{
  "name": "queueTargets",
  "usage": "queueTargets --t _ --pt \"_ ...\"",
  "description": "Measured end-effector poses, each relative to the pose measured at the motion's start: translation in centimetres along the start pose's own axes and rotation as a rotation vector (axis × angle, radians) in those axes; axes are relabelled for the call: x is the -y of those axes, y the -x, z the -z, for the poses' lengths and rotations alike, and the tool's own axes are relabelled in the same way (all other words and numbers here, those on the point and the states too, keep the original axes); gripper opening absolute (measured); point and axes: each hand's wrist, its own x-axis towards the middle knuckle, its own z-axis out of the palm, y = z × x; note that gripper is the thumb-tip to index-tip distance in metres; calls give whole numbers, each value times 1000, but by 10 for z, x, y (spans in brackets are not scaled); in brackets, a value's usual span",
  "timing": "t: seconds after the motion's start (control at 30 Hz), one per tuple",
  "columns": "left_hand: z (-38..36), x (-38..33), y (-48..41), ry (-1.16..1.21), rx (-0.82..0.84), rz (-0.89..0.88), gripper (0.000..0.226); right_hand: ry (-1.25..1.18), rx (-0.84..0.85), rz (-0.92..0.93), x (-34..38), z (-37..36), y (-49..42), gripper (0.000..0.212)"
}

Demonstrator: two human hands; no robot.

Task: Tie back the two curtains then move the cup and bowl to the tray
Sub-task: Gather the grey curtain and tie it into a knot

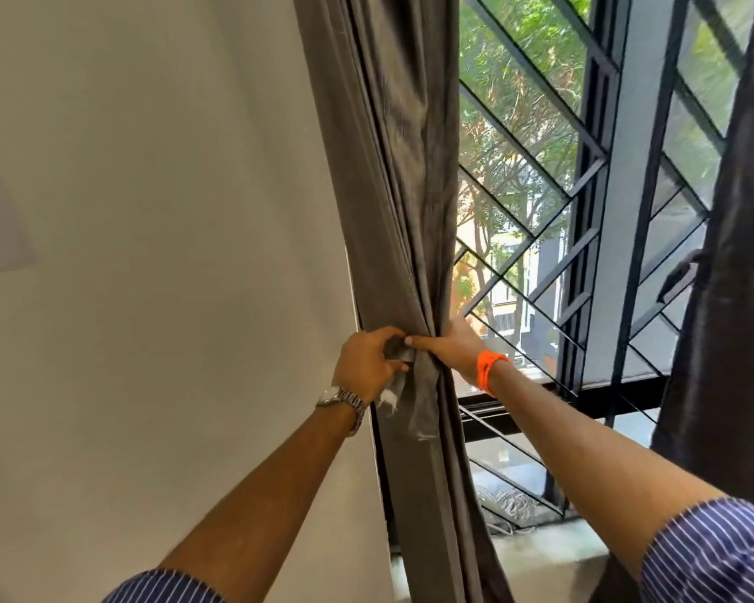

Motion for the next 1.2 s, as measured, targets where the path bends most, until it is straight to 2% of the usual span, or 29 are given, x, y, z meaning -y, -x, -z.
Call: queueTargets --t 0.07,0.2,0.33,0.43,0.67,0.8,0.93,1.13,1.2 --pt "0 1 2 -148 -7 -83 37 38 36 9 2 5 0 61" --pt "7 7 3 -330 -19 -205 30 229 97 44 14 4 7 47" --pt "16 17 5 -594 -45 -257 21 368 104 80 22 -11 5 47" --pt "27 25 12 -742 -93 -297 21 366 111 89 25 -19 4 43" --pt "53 50 39 -860 -144 -244 24 307 135 125 23 -40 9 49" --pt "67 55 53 -717 -267 -50 22 242 172 162 26 -51 15 53" --pt "72 59 59 -581 -349 148 20 128 246 171 34 -63 24 68" --pt "67 66 64 -454 -410 278 16 93 358 247 36 -72 33 54" --pt "63 70 62 -354 -456 332 12 54 438 263 40 -73 39 40"
